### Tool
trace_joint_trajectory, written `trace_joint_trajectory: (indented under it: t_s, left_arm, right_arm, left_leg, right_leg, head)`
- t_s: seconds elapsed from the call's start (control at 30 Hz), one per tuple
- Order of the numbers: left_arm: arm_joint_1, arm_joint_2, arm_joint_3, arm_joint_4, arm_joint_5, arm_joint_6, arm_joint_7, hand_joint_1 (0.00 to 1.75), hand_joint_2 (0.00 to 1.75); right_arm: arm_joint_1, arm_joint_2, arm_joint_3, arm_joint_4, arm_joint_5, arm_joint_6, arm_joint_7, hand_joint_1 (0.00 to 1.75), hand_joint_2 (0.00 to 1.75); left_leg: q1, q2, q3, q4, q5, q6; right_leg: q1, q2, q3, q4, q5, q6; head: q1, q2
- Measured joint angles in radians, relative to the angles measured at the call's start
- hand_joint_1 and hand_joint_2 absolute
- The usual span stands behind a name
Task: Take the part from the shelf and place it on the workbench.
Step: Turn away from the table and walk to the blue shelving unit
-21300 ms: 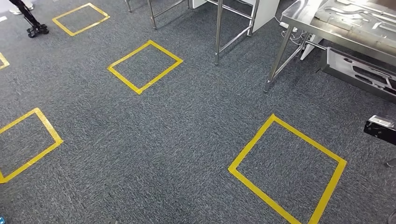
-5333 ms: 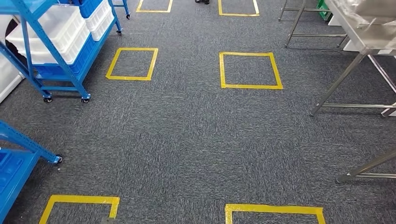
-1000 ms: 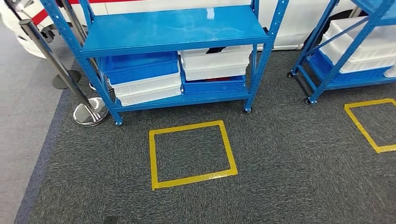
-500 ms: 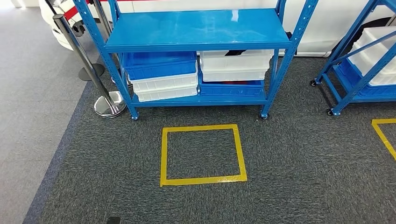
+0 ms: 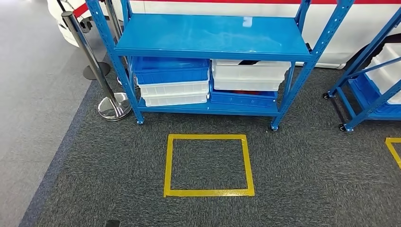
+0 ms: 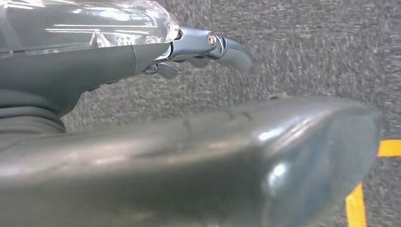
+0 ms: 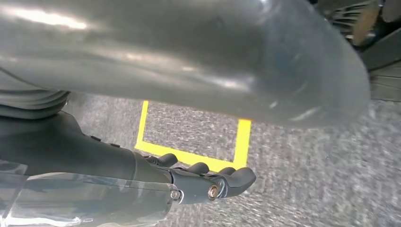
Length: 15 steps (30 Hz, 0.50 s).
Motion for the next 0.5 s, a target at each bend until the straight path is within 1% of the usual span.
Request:
trace_joint_trajectory:
  t_s: [0.03,0.07,0.1,0.17,0.2,0.23,0.27,0.3,0.33,0.37,0.4,0.43,0.47,0.5]
  left_arm:
    - [0.0,-0.001,0.0,0.0,0.0,0.0,0.0,0.0,0.0]
    - [0.0,-0.002,0.0,0.0,0.001,0.0,0.0,0.0,0.0]
    - [-0.001,-0.003,0.0,0.0,0.001,0.001,0.0,0.0,0.0]
    - [-0.004,-0.002,0.0,0.0,0.002,0.003,0.001,0.0,0.0]
    - [-0.004,-0.002,0.0,0.0,0.002,0.004,0.001,0.0,0.0]
    - [-0.005,-0.002,0.0,0.0,0.002,0.004,0.001,0.0,0.0]
    - [-0.006,-0.002,0.0,0.0,0.002,0.005,0.0,0.0,0.0]
    - [-0.007,-0.002,0.0,0.0,0.003,0.005,0.0,0.0,0.0]
    - [-0.006,-0.002,0.0,0.0,0.003,0.005,0.0,0.0,0.0]
    - [-0.005,-0.003,0.0,0.0,0.003,0.005,0.0,0.0,0.0]
    - [-0.003,-0.003,0.0,0.0,0.003,0.006,0.0,0.0,0.0]
    - [-0.001,-0.002,0.0,0.0,0.003,0.006,0.0,0.0,0.0]
    - [0.0,-0.002,0.0,0.0,0.002,0.006,0.0,0.0,0.0]
    - [0.001,-0.002,0.0,0.0,0.002,0.006,-0.001,0.0,0.0]
  right_arm:
    - [0.002,-0.002,-0.001,0.001,0.0,0.001,-0.001,0.0,0.0]
    - [0.003,-0.003,-0.002,0.001,0.001,0.001,-0.002,0.0,0.0]
    - [0.002,-0.004,-0.003,0.002,0.005,0.001,-0.003,0.0,0.0]
    - [-0.003,-0.004,-0.004,0.002,0.019,-0.001,-0.001,0.0,0.0]
    - [-0.003,-0.004,-0.004,0.002,0.027,-0.001,0.001,0.0,0.0]
    - [-0.003,-0.004,-0.003,0.002,0.033,-0.001,0.003,0.0,0.0]
    - [-0.004,-0.004,-0.003,0.002,0.036,0.0,0.004,0.0,0.0]
    - [-0.004,-0.005,-0.003,0.002,0.035,0.002,0.005,0.0,0.0]
    - [-0.005,-0.005,-0.003,0.002,0.031,0.003,0.004,0.0,0.0]
    - [-0.006,-0.005,-0.003,0.002,0.027,0.004,0.004,0.0,0.0]
    - [-0.007,-0.005,-0.004,0.002,0.023,0.004,0.003,0.0,0.0]
    - [-0.008,-0.005,-0.004,0.002,0.019,0.005,0.002,0.0,0.0]
    - [-0.009,-0.005,-0.004,0.002,0.017,0.006,0.002,0.0,0.0]
    - [-0.009,-0.004,-0.004,0.002,0.015,0.006,0.001,0.0,0.0]
  left_leg:
    - [-0.001,-0.003,0.01,0.0,-0.013,-0.004]
    - [-0.002,-0.004,0.016,-0.001,-0.024,-0.01]
    - [-0.002,-0.006,0.022,-0.001,-0.03,-0.016]
    - [-0.001,-0.006,0.027,0.011,-0.024,-0.029]
    - [0.0,-0.003,0.018,0.04,-0.015,-0.034]
    - [0.001,0.001,-0.005,0.085,-0.01,-0.039]
    - [0.002,0.005,-0.04,0.143,-0.018,-0.043]
    - [0.004,0.007,-0.081,0.204,-0.04,-0.047]
    - [0.005,0.009,-0.122,0.255,-0.072,-0.05]
    - [0.007,0.01,-0.155,0.284,-0.102,-0.052]
    - [0.008,0.011,-0.176,0.287,-0.114,-0.054]
    - [0.008,0.013,-0.183,0.261,-0.099,-0.054]
    - [0.008,0.015,-0.178,0.21,-0.057,-0.053]
    - [0.007,0.021,-0.169,0.145,0.004,-0.049]
  right_leg:
    - [0.003,0.003,0.007,-0.051,0.047,-0.005]
    - [0.007,0.005,0.01,-0.081,0.083,-0.009]
    - [0.01,0.006,0.011,-0.094,0.099,-0.013]
    - [0.01,0.003,0.027,-0.101,0.086,-0.024]
    - [0.008,0.0,0.04,-0.109,0.08,-0.031]
    - [0.007,-0.005,0.055,-0.117,0.073,-0.037]
    - [0.005,-0.01,0.07,-0.123,0.065,-0.042]
    - [0.005,-0.014,0.083,-0.126,0.056,-0.044]
    - [0.005,-0.017,0.094,-0.127,0.046,-0.045]
    - [0.005,-0.019,0.107,-0.128,0.035,-0.044]
    - [0.005,-0.02,0.121,-0.128,0.024,-0.043]
    - [0.005,-0.021,0.137,-0.128,0.014,-0.041]
    - [0.005,-0.024,0.152,-0.128,0.003,-0.039]
    - [0.005,-0.026,0.165,-0.128,-0.006,-0.037]
  head:
    - [0.0,0.0]
    - [0.0,0.0]
    - [0.0,0.0]
    - [-0.001,0.0]
    - [-0.001,0.0]
    - [-0.001,0.0]
    - [-0.001,0.0]
    - [-0.001,0.0]
    - [-0.001,0.0]
    - [-0.001,0.0]
    - [-0.001,0.0]
    - [-0.001,0.0]
    - [-0.001,0.0]
    - [-0.001,0.0]
